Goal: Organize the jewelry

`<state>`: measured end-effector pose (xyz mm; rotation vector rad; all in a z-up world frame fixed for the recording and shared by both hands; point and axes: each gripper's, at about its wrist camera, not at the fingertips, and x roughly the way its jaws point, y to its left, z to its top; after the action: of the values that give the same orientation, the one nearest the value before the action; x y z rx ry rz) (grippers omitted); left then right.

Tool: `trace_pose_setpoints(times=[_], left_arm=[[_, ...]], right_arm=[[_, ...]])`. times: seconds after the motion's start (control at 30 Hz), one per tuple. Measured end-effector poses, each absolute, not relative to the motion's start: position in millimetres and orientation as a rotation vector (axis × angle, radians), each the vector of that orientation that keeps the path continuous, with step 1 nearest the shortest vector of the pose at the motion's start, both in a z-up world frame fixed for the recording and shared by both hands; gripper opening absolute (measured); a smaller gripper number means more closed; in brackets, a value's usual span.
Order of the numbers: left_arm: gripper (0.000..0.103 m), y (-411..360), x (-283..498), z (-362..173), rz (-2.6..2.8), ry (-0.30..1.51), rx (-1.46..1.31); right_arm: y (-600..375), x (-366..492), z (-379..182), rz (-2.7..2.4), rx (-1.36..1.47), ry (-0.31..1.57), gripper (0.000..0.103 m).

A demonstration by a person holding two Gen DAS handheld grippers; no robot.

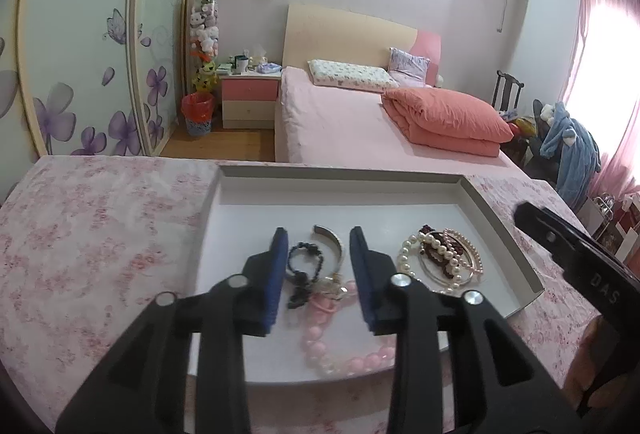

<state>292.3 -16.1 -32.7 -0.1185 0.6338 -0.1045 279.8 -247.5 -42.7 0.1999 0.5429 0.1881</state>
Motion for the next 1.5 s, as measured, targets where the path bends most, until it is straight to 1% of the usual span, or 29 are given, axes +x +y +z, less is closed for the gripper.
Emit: trace_pose_setpoints(times=[0.07,0.1,0.13,0.27,0.33,0.37,0.43,0.47,0.5,0.53,0.57,0.6,0.63,0.67,0.73,0.9,1.1,1.5], left_arm=[[0.039,-7.8,283.7,-27.6,-0.097,0.623,-0.127],[0.042,-2.1,277.3,-24.5,-0.089,0.614,-0.128],[0.044,1.4,272.1,-22.0,-0.083,0.606,-0.128],[0.051,20.0,240.2,-13.1,-0.054,0.580,-0.135],[0.055,26.3,221.8,-10.2,-0.049,0.573,-0.140],[0.058,28.3,211.3,-9.0,-0.046,0.567,-0.137],[0.064,30.2,190.0,-7.1,-0.032,0.550,-0.121],[0.070,30.2,181.0,-6.2,-0.024,0.539,-0.113],[0.076,30.3,170.9,-5.3,-0.015,0.527,-0.104],[0.079,30.8,163.0,-4.7,-0.009,0.517,-0.097],[0.087,31.4,152.9,-3.4,0.000,0.500,-0.089],[0.093,31.8,142.8,-1.6,0.011,0.480,-0.077],[0.095,29.7,136.9,0.7,0.019,0.464,-0.066],[0.098,28.5,127.3,2.5,0.032,0.442,-0.047],[0.099,25.6,112.6,5.7,0.051,0.405,-0.016],[0.099,16.3,85.3,8.8,0.061,0.349,0.026],[0.099,13.9,78.9,3.0,0.042,0.366,-0.006],[0.099,10.7,79.8,-1.2,0.034,0.377,-0.017]], right_arm=[[-252.8,271.3,-40.7,0.184,0.201,0.550,0.050],[-254.7,268.1,-39.7,0.184,0.199,0.552,0.053],[-255.8,261.7,-37.9,0.183,0.196,0.551,0.058],[-254.9,238.8,-31.2,0.195,0.178,0.551,0.063],[-252.7,224.6,-28.9,0.208,0.172,0.552,0.068],[-251.1,216.5,-27.6,0.212,0.164,0.551,0.069],[-248.2,203.3,-26.0,0.209,0.143,0.545,0.074],[-247.4,196.9,-25.1,0.211,0.138,0.541,0.076],[-247.3,191.2,-24.1,0.213,0.133,0.537,0.081],[-246.1,182.7,-23.3,0.214,0.126,0.530,0.086],[-244.2,174.7,-22.2,0.212,0.114,0.521,0.088],[-242.6,167.5,-21.4,0.210,0.102,0.510,0.092],[-241.4,162.8,-20.2,0.206,0.092,0.501,0.096],[-240.6,157.0,-18.9,0.201,0.082,0.488,0.097],[-241.2,145.1,-16.6,0.184,0.060,0.457,0.101],[-240.1,121.9,-16.1,0.140,0.037,0.399,0.101],[-234.9,110.9,-20.1,0.140,-0.002,0.377,0.101],[-239.3,105.6,-25.4,0.145,0.031,0.374,0.101]])
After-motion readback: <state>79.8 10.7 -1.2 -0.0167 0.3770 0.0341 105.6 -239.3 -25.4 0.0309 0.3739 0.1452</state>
